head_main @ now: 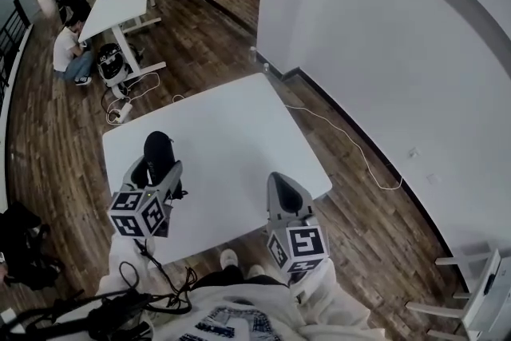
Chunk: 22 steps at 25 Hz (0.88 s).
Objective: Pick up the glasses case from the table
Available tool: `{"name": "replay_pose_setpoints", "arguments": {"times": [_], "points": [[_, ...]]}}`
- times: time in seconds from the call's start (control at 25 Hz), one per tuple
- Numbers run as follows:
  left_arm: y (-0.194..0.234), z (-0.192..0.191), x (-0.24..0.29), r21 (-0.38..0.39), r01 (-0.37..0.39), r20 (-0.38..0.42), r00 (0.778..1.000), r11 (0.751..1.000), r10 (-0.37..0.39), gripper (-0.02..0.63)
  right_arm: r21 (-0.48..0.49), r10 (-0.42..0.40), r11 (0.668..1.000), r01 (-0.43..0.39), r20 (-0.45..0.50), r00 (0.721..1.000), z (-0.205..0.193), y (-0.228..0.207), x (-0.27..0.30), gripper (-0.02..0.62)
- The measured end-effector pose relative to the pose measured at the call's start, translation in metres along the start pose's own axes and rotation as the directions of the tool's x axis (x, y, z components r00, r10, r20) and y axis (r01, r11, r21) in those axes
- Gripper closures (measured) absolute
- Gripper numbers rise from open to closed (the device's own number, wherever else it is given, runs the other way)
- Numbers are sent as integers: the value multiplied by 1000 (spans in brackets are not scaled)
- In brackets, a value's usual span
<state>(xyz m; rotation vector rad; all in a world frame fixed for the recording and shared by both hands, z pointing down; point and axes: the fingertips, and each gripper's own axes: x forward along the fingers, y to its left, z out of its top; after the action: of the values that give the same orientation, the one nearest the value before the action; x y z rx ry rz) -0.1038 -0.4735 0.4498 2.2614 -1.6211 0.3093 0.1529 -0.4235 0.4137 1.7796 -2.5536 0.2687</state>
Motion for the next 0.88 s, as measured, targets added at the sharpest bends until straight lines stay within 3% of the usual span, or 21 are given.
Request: {"name": "replay_pose_setpoints", "arguments": {"times": [0.24, 0.4, 0.88], "points": [[-4, 38, -31, 56, -20, 104, 994, 998, 14, 229, -11, 62, 998, -62, 29, 998, 19, 23, 21, 591], [-6, 45, -41, 35, -12, 130, 992, 999, 7, 229, -8, 84, 996, -83, 36, 996, 25, 36, 25, 591], [-12, 47, -44, 85, -7, 132, 991, 996, -5, 229, -40, 94, 995, -93, 36, 995, 31, 48, 23, 594]]}}
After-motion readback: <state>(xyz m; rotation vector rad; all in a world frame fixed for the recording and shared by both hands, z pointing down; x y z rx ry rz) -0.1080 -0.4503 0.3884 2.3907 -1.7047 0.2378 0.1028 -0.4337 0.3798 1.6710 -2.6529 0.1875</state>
